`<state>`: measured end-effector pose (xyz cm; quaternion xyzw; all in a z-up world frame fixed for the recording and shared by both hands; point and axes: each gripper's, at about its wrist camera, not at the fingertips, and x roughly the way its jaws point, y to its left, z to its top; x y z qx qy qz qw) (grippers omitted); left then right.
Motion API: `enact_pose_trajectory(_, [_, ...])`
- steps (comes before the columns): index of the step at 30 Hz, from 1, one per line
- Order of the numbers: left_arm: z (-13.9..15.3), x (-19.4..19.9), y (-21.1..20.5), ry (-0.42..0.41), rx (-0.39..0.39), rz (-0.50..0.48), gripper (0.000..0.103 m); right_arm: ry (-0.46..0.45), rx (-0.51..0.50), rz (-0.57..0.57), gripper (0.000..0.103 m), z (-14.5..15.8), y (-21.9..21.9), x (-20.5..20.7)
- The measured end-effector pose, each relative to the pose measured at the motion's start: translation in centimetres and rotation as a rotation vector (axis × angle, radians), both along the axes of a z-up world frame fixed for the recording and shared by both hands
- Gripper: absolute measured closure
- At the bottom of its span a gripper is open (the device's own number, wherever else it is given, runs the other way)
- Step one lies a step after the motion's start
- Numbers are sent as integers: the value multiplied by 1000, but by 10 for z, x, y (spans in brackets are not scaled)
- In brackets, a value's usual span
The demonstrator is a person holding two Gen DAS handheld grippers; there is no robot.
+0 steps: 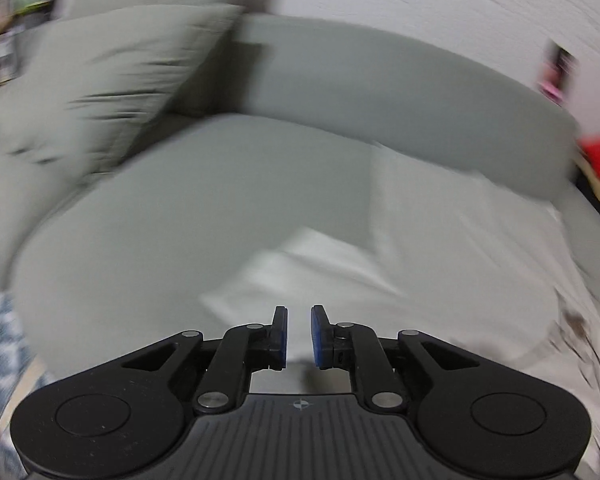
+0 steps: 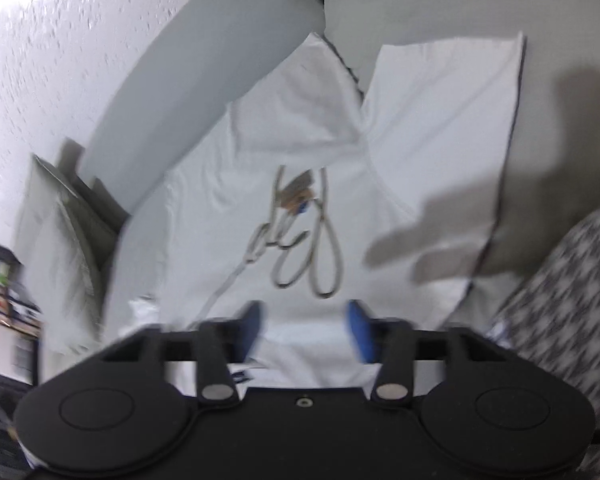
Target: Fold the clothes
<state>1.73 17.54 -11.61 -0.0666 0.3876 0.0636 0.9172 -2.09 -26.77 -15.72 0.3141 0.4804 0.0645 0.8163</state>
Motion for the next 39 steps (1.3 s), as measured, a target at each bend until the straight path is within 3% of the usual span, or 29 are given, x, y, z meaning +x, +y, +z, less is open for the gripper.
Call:
enact_pose_trajectory(5, [-37,28,-54,179,107,-135,92,-3,-173,140,78,-12,37,13])
enact_pose_trajectory(7, [-46,19,-64,242,190,-158,92,18,-299,228,82,-17,52,6])
enact_pose_trajectory(8, [-47,11,-65,269,230,-163,92,25,-304,230,82,-16,49,2])
enact_pose_trajectory(10, [-42,-4,-58,313,238,-157,92,36,-293,220,82,-13,40,-7])
enact_pose_trajectory(12, [-36,-20,-48,311,192,-154,93,48,-282,211,82,-11,30,-16])
enact_pose_trajectory(15, [-17,-31,-59,199,144,-187,93,65,-266,196,82,-6,16,-30])
enact_pose_trajectory(17, [-4,-30,-81,109,103,-250,86,-3,-214,195,82,3,20,-26])
enact_pose_trajectory(19, [-2,-26,-106,70,69,-349,83,-49,-198,231,82,6,34,-17])
enact_pose_trajectory(21, [-16,-21,-128,125,87,-426,80,-30,-202,261,82,-2,48,-9])
enact_pose_trajectory(23, [-27,-32,-140,187,140,-486,96,45,-221,276,82,-17,58,-4])
enact_pose_trajectory(26, [-38,-47,-154,262,194,-560,96,94,-246,296,82,-15,53,-15])
enact_pose_trajectory(28, [-20,-49,-140,222,121,-543,93,95,-201,277,82,-3,42,-25])
enact_pose_trajectory(31, [24,-43,-121,71,53,-475,92,-43,-146,259,78,42,38,-21])
enact_pose_trajectory(34, [71,-32,-110,-84,21,-422,89,-184,-84,242,68,86,34,-12])
enact_pose_trajectory(37, [98,-9,-105,-175,31,-413,82,-314,-10,234,52,123,30,11])
enact_pose_trajectory(39, [98,16,-101,-195,21,-401,82,-355,-15,230,34,129,29,38])
